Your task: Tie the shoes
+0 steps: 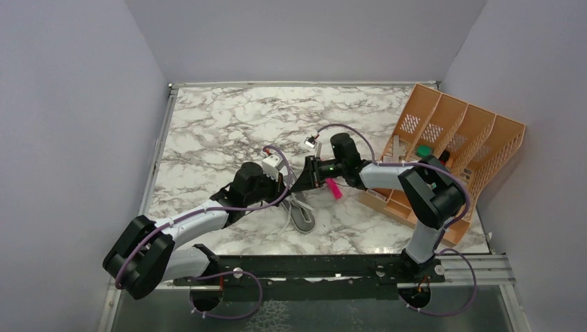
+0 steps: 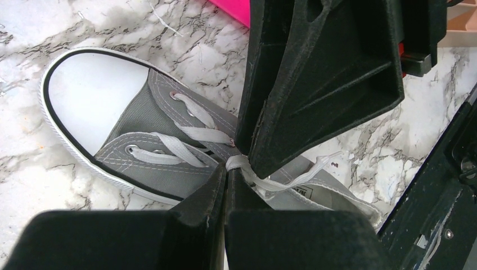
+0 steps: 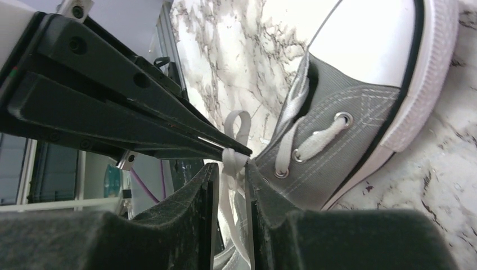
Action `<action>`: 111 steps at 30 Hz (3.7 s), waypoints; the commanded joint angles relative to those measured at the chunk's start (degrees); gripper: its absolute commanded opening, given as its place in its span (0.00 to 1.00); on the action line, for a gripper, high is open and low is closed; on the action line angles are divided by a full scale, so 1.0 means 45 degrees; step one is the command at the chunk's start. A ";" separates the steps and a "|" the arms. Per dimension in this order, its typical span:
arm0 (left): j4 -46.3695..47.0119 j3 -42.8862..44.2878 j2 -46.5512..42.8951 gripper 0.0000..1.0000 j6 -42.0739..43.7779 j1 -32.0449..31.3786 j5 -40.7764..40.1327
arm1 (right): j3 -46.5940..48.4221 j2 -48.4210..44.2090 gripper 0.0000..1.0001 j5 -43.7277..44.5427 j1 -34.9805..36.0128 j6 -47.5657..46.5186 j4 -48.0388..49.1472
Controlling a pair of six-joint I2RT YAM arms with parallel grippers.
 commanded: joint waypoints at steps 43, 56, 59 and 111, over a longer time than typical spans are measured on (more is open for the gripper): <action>-0.2982 0.2048 0.0763 0.43 -0.1978 0.3787 0.5832 | -0.0788 -0.1779 0.00 0.6161 0.2342 -0.4680 -0.0443; 0.0019 0.1293 0.2394 0.40 -0.1206 0.4012 0.8268 | -0.0911 -0.1995 0.00 0.5898 0.2314 -0.4277 -0.0102; 0.0061 0.1288 0.2483 0.36 -0.1053 0.4015 0.8193 | -0.0892 -0.2004 0.00 0.5906 0.2328 -0.4266 -0.0103; 0.0934 0.1850 0.3588 0.05 -0.1132 0.3363 0.6968 | -0.0639 -0.1930 0.00 0.5419 0.2326 -0.4034 -0.0075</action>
